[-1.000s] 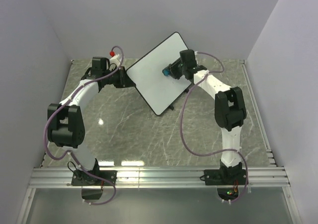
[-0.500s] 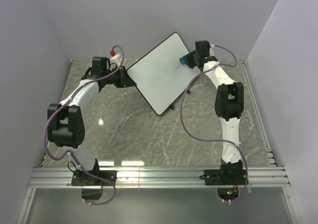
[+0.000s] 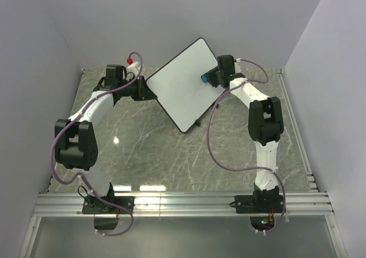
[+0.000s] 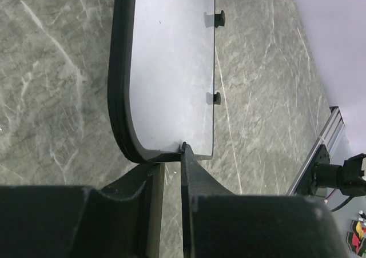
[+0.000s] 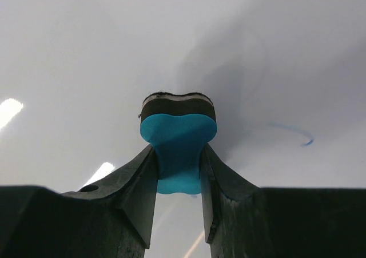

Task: Erase the whiteboard

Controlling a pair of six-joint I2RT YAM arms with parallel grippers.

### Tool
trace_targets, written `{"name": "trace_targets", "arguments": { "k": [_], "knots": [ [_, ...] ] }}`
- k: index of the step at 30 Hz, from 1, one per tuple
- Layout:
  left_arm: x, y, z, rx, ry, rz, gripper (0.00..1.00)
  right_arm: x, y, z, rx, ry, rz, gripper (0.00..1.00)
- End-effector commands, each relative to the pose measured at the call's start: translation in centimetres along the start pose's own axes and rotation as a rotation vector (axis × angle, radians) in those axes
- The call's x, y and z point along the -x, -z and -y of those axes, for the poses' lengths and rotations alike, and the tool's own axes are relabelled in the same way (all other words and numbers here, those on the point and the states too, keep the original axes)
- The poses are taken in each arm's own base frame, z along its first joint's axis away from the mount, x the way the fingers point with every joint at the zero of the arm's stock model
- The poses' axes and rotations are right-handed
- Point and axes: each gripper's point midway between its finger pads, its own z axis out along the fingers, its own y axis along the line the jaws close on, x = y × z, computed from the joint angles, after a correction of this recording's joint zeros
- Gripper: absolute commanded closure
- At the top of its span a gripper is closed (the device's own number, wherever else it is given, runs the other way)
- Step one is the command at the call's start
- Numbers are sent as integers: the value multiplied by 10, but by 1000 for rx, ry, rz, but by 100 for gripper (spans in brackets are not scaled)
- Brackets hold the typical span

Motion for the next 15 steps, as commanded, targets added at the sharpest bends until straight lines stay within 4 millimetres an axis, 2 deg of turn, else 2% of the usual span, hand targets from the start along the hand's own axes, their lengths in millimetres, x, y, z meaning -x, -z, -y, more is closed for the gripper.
{"name": "trace_targets", "arguments": {
  "k": [1,4,7,8,10,11,13,14,15],
  "knots": [
    [2,-11,2,-8,-113,-11,100,-90,14,-6,0,85,-210,100],
    [1,-11,1,-7,-115,-14,100,-103,22,-16,16,74,-245,100],
    [1,-11,1,-4,-114,-15,100,-112,30,-16,16,54,-266,100],
    [2,-11,1,-1,-118,-13,100,-115,30,-8,-2,49,-270,100],
    [3,-10,1,1,-122,-10,100,-113,37,-6,-4,25,-260,100],
    [3,-10,1,2,-122,-11,100,-117,37,8,-34,17,-265,100],
    [3,-11,0,5,-123,-12,100,-117,44,10,-37,-5,-271,100],
    [4,-10,1,3,-126,-10,100,-121,46,22,-61,-9,-278,100],
    [4,-11,1,3,-128,-10,100,-123,48,25,-64,-11,-281,100]
  ]
}}
